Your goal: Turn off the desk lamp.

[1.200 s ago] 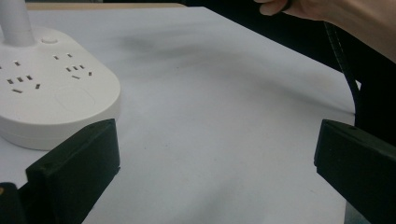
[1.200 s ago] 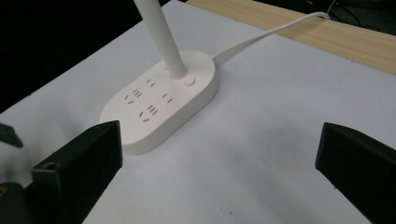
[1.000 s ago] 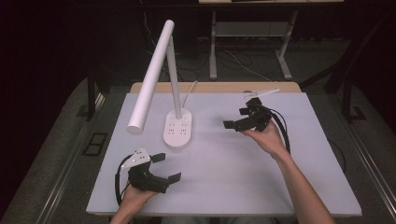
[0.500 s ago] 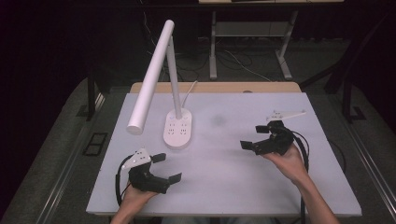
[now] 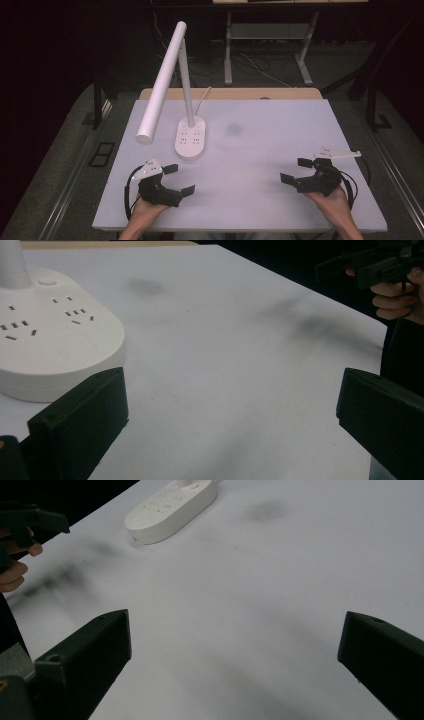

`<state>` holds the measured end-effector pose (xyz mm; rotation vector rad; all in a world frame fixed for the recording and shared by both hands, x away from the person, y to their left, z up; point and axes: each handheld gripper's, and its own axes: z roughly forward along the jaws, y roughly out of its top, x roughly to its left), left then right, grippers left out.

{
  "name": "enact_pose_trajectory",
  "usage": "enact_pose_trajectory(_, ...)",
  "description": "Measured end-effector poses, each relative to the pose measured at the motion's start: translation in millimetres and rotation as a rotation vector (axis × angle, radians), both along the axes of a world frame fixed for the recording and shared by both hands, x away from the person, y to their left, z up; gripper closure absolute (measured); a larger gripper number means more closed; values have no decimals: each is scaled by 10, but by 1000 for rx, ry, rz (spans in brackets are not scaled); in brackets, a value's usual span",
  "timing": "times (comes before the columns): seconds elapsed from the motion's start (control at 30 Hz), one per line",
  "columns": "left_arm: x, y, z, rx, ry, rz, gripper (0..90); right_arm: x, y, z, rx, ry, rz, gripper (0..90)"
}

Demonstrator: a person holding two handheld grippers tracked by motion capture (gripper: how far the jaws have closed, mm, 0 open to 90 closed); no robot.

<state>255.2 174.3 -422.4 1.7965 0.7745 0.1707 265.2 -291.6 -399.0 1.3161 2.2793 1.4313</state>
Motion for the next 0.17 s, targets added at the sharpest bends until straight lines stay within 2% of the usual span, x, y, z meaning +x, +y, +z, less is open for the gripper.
enact_pose_trajectory(0.07, 3, -1, 0, 3, 2, 0, 0, -79, -38, -14, 13, 9, -15, 6)
enact_pose_trajectory(0.17, 5, -2, 1, 2, 1, 0, 0, -169, -81, -62, 5, 11, -29, 6)
